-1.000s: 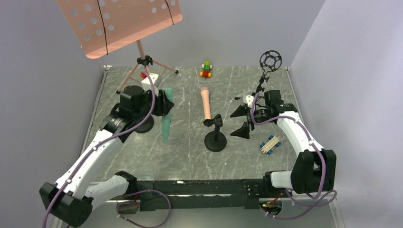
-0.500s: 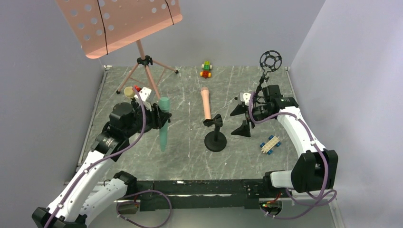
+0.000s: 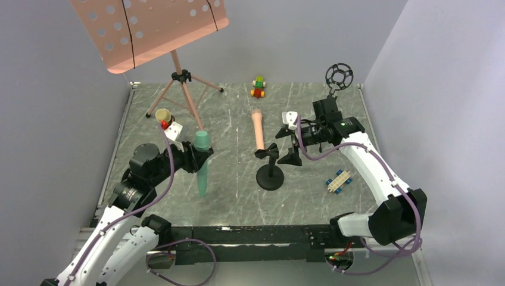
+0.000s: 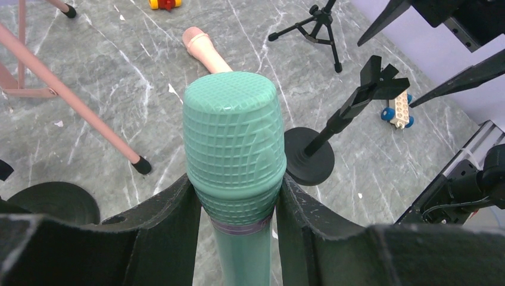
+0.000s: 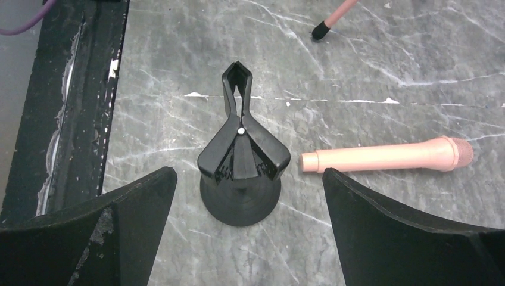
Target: Attach the microphones to the stand
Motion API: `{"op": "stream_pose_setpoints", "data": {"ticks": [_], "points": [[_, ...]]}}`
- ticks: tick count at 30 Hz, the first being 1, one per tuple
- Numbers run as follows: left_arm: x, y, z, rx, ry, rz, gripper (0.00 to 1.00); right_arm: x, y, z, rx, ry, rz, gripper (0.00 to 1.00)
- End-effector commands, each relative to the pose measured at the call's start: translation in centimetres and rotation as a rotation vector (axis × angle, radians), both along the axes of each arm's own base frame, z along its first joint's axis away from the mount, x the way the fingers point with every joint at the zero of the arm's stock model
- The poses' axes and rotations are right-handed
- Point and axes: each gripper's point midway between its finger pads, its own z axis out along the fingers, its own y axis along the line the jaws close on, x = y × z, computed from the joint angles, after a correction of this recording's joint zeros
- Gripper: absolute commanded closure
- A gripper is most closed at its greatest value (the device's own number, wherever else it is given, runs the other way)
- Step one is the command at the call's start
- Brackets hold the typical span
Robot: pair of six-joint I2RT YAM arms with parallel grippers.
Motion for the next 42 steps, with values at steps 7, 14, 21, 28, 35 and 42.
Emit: {"op": "stream_pose_setpoints", "data": {"ticks": [7,14,21,28,35,42], "points": [[-0.9,-0.4,1.4,-0.078,-0.032,-0.021,0.93,1.0,2.0,0.2,-0.002,0.007,0.018,0.0],[-1.1,-0.4,1.3,-0.091,-0.025,-0.025,0.93,0.9,2.4,0.0,0.012,0.032,0.045,0.03],[-1.3,-0.5,1.5,-0.106,-0.025,-0.027,0.93,0.3,2.6,-0.2,0.035,0.031,0.056,0.13],[-1.3,-0.9,2.1,-0.129,-0.028,-0.044,0.93,0.0,2.6,-0.2,0.037,0.039,0.066,0.42],[-1.2,-2.0,4.4,-0.196,-0.056,-0.093,0.93,-0.1,2.4,-0.5,0.029,0.035,0.053,0.66],[0.1,-4.2,9.2,-0.33,-0.135,-0.161,0.94,-0.5,2.4,-0.9,0.038,0.035,0.056,0.67]]}}
